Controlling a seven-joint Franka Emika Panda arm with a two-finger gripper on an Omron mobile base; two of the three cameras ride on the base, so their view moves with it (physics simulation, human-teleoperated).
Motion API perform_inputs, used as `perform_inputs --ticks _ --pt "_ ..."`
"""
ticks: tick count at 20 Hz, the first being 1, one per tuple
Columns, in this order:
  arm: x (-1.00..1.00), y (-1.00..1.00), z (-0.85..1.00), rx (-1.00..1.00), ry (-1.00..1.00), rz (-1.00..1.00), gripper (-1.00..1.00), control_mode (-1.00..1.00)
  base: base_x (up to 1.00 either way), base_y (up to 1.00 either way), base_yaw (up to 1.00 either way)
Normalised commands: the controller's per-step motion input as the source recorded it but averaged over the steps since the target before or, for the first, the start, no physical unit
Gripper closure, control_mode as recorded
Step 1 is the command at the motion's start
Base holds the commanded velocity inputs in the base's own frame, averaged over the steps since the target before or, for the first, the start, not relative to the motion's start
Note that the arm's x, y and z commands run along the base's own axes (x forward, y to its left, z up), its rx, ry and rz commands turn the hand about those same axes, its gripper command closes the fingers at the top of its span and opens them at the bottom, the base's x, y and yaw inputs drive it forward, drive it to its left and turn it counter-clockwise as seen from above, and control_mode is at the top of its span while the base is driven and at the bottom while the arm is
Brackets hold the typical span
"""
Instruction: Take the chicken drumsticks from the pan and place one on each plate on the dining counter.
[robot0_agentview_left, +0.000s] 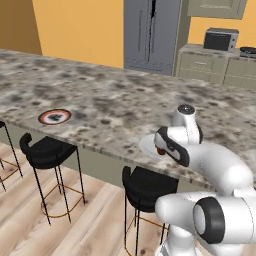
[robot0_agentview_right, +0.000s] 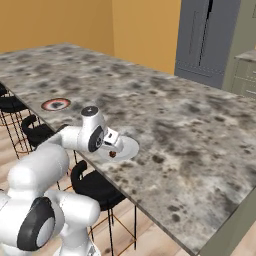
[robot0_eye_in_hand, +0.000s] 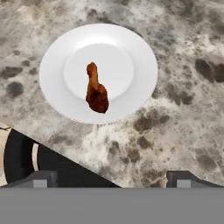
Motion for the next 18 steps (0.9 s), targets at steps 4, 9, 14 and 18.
perform_inputs --ticks 4,9,14,18 --pt "-0.66 0.00 0.48 0.00 0.10 0.08 -1.00 -1.00 0.00 0.00 0.00" --pt "-0.65 -0.03 0.08 0.00 0.00 0.03 -1.00 -1.00 0.00 0.00 0.00" --pt "-0.07 -0.01 0.00 0.00 0.00 0.00 -1.00 1.00 0.00 -0.03 0.00" --pt "0.00 0.00 0.00 0.00 0.00 0.00 -1.00 1.00 -0.40 -0.58 -0.35"
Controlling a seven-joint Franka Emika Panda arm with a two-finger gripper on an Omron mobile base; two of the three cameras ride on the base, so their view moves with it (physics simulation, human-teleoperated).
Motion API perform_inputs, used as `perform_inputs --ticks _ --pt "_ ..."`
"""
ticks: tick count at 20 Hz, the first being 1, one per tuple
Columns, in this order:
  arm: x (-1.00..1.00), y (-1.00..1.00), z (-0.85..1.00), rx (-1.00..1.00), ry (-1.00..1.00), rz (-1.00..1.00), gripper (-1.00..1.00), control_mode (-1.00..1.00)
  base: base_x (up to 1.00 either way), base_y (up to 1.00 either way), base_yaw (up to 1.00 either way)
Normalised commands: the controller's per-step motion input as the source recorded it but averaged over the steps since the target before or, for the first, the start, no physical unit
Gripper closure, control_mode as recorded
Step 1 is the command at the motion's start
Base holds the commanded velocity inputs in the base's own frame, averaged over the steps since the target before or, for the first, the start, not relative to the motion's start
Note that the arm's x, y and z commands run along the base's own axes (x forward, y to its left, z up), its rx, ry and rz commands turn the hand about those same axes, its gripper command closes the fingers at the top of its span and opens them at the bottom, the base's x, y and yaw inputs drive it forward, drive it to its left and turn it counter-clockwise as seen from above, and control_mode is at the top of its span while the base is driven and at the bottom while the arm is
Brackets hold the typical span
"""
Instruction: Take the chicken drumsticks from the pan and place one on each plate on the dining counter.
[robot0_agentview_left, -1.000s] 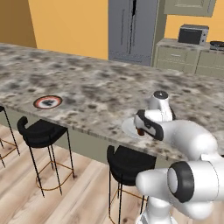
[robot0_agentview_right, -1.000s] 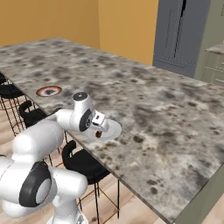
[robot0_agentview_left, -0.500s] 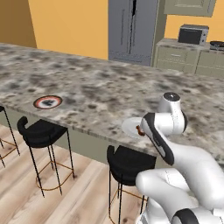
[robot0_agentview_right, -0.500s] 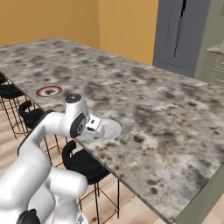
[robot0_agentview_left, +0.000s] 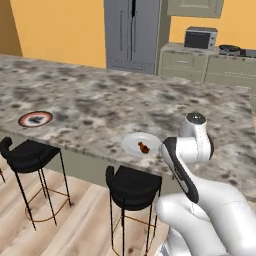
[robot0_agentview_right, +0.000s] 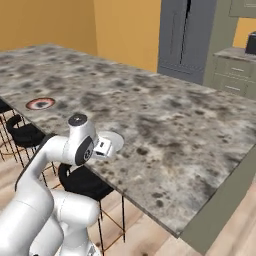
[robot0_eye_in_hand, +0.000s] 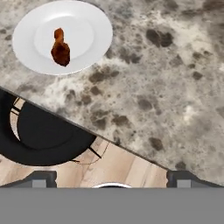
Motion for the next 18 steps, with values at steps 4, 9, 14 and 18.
perform_inputs --ticks 4,9,14,18 --pt "0.00 0.00 0.00 0.00 0.00 0.00 -1.00 1.00 -0.42 -0.76 -0.41" --pt "0.00 0.00 0.00 0.00 0.00 0.00 -1.00 1.00 -0.28 -0.85 -0.43" --pt "0.00 0.00 0.00 0.00 0.00 0.00 -1.00 1.00 -0.06 -0.89 -0.51" --pt "0.00 0.00 0.00 0.00 0.00 0.00 -1.00 1.00 0.26 -0.87 -0.33"
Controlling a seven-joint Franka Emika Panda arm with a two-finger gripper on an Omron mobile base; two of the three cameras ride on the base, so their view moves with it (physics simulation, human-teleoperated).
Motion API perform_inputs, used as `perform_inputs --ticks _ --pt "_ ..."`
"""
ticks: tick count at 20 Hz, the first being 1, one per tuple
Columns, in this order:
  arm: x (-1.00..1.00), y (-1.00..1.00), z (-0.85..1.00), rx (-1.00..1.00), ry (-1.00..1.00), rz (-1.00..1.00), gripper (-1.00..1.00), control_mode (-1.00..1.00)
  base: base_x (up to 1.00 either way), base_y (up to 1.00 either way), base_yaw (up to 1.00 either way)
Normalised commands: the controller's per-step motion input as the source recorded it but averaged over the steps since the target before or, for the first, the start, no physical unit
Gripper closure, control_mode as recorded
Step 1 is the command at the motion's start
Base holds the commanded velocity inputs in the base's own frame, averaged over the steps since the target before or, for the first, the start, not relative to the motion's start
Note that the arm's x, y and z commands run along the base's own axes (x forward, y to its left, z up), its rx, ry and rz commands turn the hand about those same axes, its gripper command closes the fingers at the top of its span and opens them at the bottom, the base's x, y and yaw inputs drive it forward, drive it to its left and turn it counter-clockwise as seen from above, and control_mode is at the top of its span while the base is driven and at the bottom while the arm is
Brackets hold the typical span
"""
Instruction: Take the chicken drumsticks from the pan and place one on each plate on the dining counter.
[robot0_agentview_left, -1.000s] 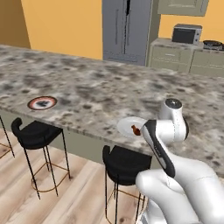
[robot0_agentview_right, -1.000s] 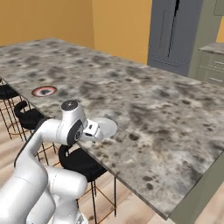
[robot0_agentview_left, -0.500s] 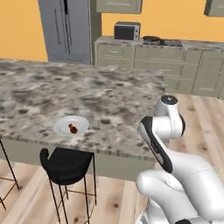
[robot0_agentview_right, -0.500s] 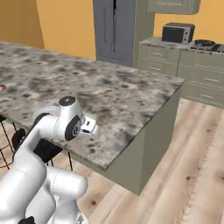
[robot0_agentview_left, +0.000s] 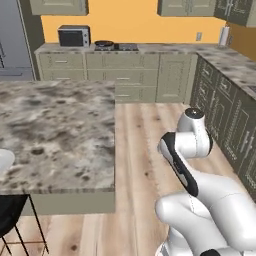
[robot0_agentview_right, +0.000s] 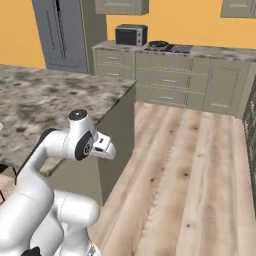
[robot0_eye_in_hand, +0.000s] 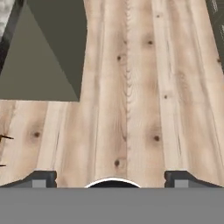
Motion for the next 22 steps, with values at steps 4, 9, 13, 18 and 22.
perform_inputs --ticks 4,9,13,18,22 --pt "0.00 0.00 0.00 0.00 0.00 0.00 -1.00 1.00 0.65 -0.64 -0.22" --pt "0.00 0.00 0.00 0.00 0.00 0.00 -1.00 1.00 0.95 -0.40 -0.07" --pt "0.00 0.00 0.00 0.00 0.00 0.00 -1.00 1.00 1.00 -0.18 -0.02" --pt "0.00 0.00 0.00 0.00 0.00 0.00 -1.00 1.00 1.00 -0.10 0.00" --pt "0.00 0.00 0.00 0.00 0.00 0.00 -1.00 1.00 1.00 -0.22 0.01"
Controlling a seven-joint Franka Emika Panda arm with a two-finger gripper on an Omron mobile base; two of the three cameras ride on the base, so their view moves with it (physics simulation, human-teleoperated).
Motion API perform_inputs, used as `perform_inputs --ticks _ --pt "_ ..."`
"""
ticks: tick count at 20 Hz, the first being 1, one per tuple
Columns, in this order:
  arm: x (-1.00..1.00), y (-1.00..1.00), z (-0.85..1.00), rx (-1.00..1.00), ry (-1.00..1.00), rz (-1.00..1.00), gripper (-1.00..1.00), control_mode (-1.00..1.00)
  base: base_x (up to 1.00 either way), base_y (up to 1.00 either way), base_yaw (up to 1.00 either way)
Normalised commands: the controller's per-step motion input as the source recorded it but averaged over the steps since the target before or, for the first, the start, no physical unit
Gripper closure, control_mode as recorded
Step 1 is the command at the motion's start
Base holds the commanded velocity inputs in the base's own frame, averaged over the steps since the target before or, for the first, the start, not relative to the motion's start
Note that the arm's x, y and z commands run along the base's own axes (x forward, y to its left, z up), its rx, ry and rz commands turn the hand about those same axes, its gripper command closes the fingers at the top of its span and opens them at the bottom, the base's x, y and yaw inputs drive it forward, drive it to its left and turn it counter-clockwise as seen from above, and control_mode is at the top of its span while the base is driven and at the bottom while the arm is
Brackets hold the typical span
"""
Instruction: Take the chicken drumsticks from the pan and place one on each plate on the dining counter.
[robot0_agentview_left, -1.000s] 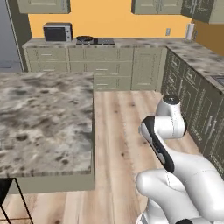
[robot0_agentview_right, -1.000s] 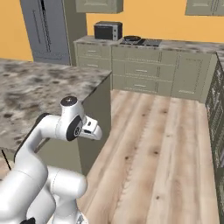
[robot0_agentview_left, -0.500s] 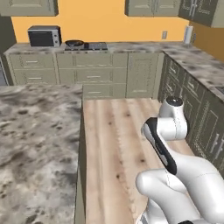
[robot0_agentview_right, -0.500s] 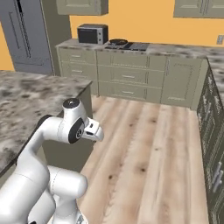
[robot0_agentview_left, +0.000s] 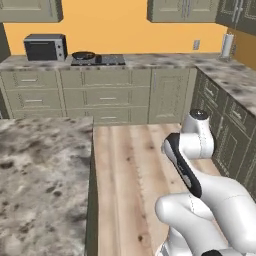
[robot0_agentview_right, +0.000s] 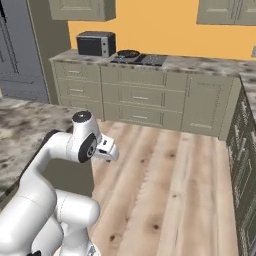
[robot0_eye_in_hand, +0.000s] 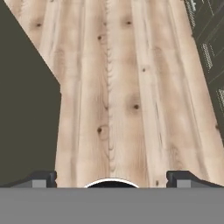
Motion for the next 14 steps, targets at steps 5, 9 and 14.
perform_inputs --ticks 5,9,14 --pt "0.00 0.00 0.00 0.00 0.00 0.00 -1.00 1.00 1.00 -0.25 0.02" --pt "0.00 0.00 0.00 0.00 0.00 0.00 -1.00 1.00 1.00 -0.21 0.08" --pt "0.00 0.00 0.00 0.00 0.00 0.00 -1.00 1.00 1.00 -0.09 0.18"
